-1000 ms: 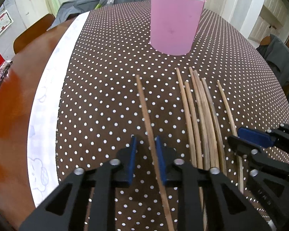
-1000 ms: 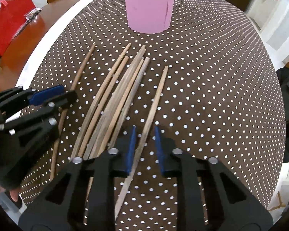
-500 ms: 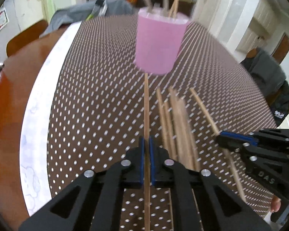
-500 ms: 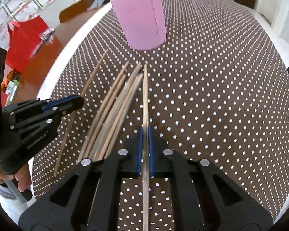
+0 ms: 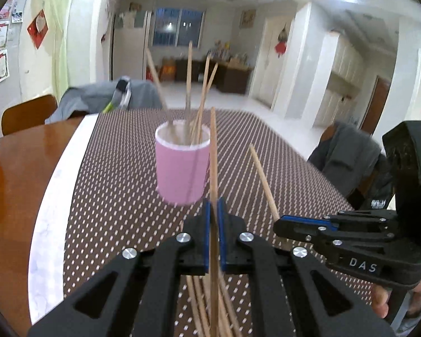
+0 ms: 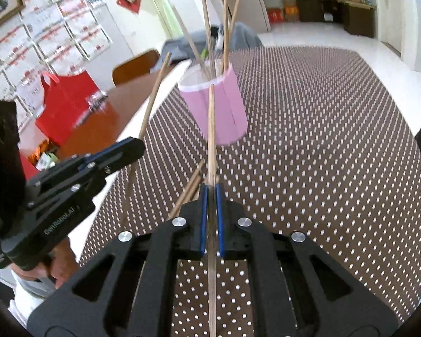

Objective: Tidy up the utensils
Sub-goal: 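Lift both chopsticks upright and lower them into the pink cup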

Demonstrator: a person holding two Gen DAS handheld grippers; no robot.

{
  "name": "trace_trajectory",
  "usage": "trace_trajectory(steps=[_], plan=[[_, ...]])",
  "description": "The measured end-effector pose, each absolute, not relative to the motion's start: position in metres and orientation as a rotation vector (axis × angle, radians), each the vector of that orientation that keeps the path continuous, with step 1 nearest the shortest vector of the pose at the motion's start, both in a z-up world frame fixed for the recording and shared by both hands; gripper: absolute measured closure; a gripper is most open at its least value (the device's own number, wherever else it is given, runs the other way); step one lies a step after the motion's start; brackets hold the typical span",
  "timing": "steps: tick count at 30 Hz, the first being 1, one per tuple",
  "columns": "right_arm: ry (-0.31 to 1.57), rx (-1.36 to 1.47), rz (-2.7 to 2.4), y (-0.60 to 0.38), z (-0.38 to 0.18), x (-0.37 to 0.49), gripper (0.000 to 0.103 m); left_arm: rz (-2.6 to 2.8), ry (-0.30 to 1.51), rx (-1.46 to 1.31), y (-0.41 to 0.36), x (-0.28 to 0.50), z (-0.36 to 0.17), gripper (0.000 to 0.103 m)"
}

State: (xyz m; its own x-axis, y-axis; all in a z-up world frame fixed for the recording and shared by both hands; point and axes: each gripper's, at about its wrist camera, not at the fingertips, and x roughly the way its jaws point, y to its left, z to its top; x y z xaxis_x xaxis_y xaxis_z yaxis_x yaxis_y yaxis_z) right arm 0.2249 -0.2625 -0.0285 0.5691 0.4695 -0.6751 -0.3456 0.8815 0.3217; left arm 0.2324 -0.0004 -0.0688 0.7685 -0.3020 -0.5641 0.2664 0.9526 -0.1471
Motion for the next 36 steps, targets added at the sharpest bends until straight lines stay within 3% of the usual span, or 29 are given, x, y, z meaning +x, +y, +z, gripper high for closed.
trace_trajectory(steps=[25, 36], plan=[[0.320, 0.209, 0.495, -0.231, 0.057, 0.247, 0.097, -0.285, 0.092, -0.222, 0.020, 0.269, -0.011, 0.097], [0.251, 0.204, 0.494, -0.215, 0.066, 0.278, 0.097, -0.165, -0.032, -0.239, 0.024, 0.298, -0.001, 0.097]])
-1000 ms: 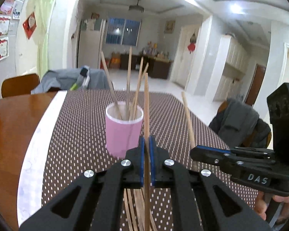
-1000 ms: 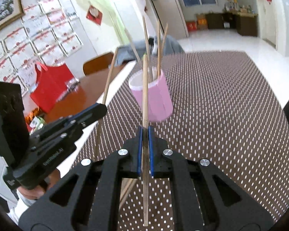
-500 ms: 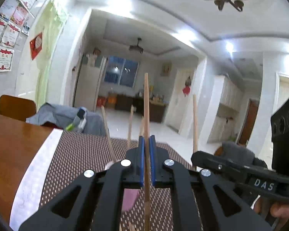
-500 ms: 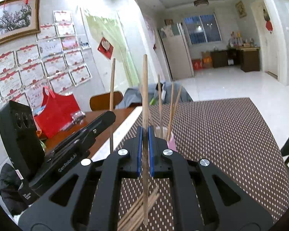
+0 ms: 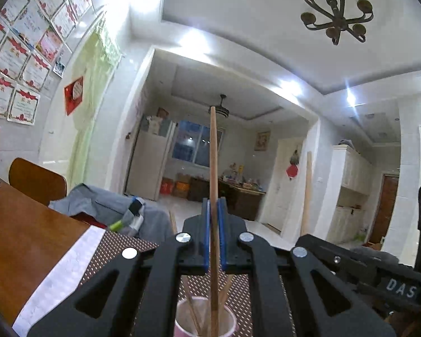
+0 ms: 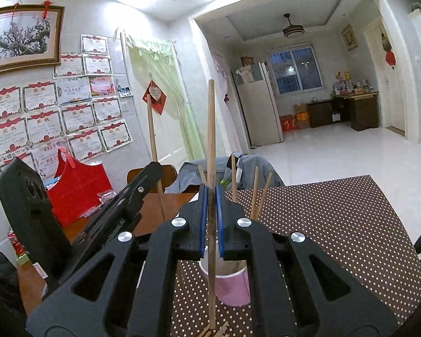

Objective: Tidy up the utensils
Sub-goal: 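Lift both chopsticks upright and lower them into the pink cup, then open the left gripper over the cup while the right gripper releases its chopstick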

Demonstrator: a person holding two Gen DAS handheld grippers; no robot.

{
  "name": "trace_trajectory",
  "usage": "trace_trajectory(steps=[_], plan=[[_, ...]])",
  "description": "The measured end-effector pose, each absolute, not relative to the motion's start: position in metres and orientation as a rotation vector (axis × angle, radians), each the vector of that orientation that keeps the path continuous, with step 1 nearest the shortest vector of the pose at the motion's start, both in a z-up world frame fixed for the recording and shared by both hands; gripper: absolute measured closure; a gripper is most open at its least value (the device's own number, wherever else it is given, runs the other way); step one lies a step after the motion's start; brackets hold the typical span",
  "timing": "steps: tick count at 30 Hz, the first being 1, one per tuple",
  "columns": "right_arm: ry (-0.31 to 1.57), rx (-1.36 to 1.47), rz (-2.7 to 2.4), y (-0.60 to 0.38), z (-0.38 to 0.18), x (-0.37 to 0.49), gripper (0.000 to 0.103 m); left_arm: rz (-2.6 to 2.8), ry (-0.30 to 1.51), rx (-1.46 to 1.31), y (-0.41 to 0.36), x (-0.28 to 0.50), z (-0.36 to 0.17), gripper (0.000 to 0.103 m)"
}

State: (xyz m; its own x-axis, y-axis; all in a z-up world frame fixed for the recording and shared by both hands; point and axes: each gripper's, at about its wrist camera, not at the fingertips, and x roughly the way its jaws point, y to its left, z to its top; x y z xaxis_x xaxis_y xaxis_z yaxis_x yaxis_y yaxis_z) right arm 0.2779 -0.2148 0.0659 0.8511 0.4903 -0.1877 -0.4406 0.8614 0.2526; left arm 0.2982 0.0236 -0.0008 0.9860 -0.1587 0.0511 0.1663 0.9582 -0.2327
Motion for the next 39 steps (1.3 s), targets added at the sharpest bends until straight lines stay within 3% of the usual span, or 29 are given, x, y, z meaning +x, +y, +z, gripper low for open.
trace_trajectory(steps=[16, 39], plan=[[0.227, 0.218, 0.419, -0.221, 0.058, 0.310, 0.097, -0.115, -0.046, -0.228, 0.012, 0.337, -0.016, 0.097], [0.277, 0.217, 0.458, -0.209, 0.050, 0.316, 0.096, -0.100, 0.123, -0.146, 0.004, 0.332, -0.044, 0.096]])
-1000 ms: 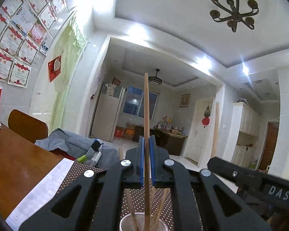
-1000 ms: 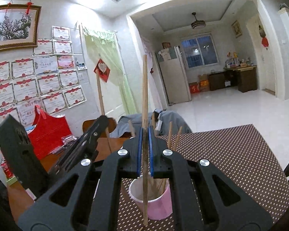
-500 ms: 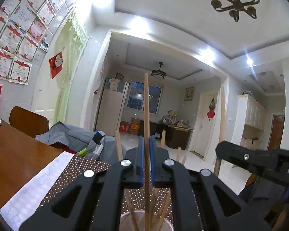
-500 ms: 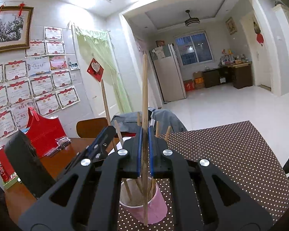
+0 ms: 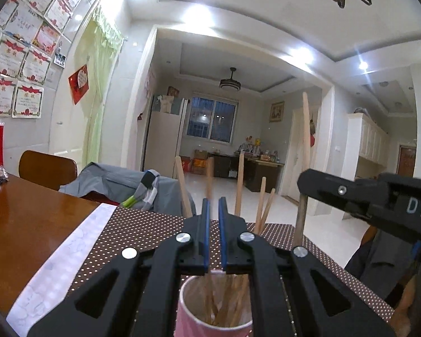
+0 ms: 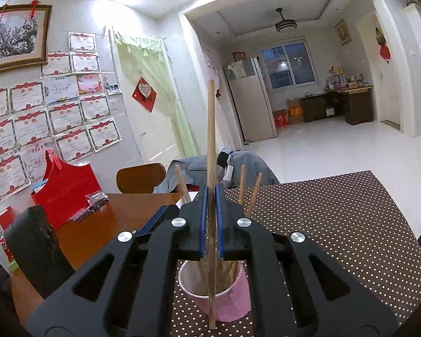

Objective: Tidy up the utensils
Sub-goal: 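Open the left gripper over the cup while the right gripper releases its chopstick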

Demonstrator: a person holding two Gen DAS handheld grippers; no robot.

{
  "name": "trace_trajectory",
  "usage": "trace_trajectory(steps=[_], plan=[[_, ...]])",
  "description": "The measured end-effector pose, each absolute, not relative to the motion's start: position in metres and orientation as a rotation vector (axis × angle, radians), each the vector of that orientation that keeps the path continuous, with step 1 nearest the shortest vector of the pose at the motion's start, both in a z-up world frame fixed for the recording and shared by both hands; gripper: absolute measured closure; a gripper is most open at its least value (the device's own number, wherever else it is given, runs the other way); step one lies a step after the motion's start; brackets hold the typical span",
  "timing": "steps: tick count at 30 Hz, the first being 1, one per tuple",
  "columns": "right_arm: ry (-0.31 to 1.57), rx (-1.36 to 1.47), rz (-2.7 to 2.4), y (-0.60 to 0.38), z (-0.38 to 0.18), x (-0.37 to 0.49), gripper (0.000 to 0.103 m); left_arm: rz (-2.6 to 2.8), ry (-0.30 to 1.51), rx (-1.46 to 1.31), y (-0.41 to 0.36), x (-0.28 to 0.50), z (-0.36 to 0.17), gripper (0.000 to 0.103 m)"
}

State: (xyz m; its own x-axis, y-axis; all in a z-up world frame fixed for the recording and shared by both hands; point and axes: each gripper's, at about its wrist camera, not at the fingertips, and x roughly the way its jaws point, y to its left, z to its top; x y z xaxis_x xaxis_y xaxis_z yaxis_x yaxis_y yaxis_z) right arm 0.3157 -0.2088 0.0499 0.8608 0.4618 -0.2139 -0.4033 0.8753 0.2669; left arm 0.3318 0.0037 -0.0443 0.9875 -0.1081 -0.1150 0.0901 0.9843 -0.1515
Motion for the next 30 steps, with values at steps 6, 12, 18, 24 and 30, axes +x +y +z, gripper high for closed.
trace_trajectory(steps=[6, 12, 18, 24, 30], plan=[[0.274, 0.216, 0.463, -0.206, 0.052, 0.314, 0.096, -0.094, 0.150, -0.133, 0.008, 0.322, -0.038, 0.079], [0.250, 0.246, 0.467, -0.210, 0.054, 0.310, 0.096, -0.051, 0.220, -0.154, 0.027, 0.313, -0.028, 0.073], [0.167, 0.273, 0.462, -0.209, 0.058, 0.297, 0.096, -0.005, 0.343, -0.161, 0.046, 0.318, -0.023, 0.073], [0.077, 0.285, 0.417, -0.207, 0.065, 0.289, 0.096, 0.004, 0.347, -0.126, 0.048, 0.315, -0.016, 0.073], [0.053, 0.266, 0.377, -0.198, 0.068, 0.296, 0.096, -0.004, 0.355, -0.133, 0.050, 0.313, -0.015, 0.073]])
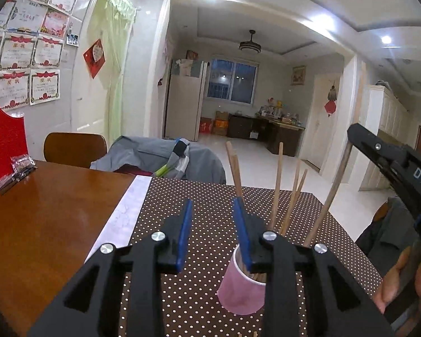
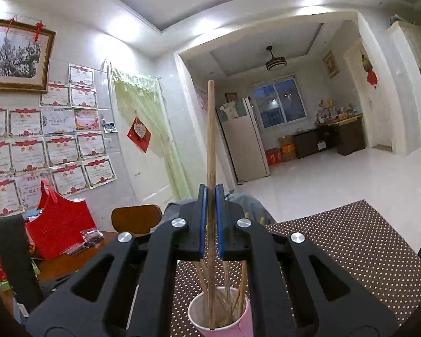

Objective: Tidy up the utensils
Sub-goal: 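Open the left gripper over the cup while the right gripper releases its chopstick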

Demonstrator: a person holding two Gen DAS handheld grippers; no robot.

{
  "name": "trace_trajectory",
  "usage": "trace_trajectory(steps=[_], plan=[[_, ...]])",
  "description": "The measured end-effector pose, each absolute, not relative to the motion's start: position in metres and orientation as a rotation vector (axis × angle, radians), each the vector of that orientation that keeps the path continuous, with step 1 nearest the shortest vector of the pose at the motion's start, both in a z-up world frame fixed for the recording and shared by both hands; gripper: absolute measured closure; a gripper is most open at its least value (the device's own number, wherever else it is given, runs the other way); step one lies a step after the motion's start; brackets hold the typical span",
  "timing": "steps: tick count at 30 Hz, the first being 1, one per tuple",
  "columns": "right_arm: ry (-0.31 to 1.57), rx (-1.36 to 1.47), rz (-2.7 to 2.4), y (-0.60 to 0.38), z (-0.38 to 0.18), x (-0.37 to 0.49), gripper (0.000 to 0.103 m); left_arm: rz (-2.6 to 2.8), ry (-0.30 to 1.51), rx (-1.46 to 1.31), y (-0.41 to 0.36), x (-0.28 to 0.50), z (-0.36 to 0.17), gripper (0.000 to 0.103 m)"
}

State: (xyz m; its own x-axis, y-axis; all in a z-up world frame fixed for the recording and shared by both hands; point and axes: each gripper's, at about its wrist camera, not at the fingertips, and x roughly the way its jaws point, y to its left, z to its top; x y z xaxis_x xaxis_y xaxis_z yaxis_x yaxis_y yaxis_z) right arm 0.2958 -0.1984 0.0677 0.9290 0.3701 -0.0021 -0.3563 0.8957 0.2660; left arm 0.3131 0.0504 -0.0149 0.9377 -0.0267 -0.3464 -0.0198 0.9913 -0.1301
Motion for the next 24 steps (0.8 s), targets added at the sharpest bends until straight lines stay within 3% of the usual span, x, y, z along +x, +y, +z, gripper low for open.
trace_trajectory(steps=[4, 24], plan=[[0.054, 0.243, 0.374, -0.192, 0.067, 0.297, 0.096, 0.005, 0.358, -0.136, 0.052, 0.314, -0.016, 0.068], [0.215, 0.129, 0.339, -0.174, 0.021, 0.299, 0.096, 0.006, 0.393, -0.117, 0.048, 0.317, -0.015, 0.063]])
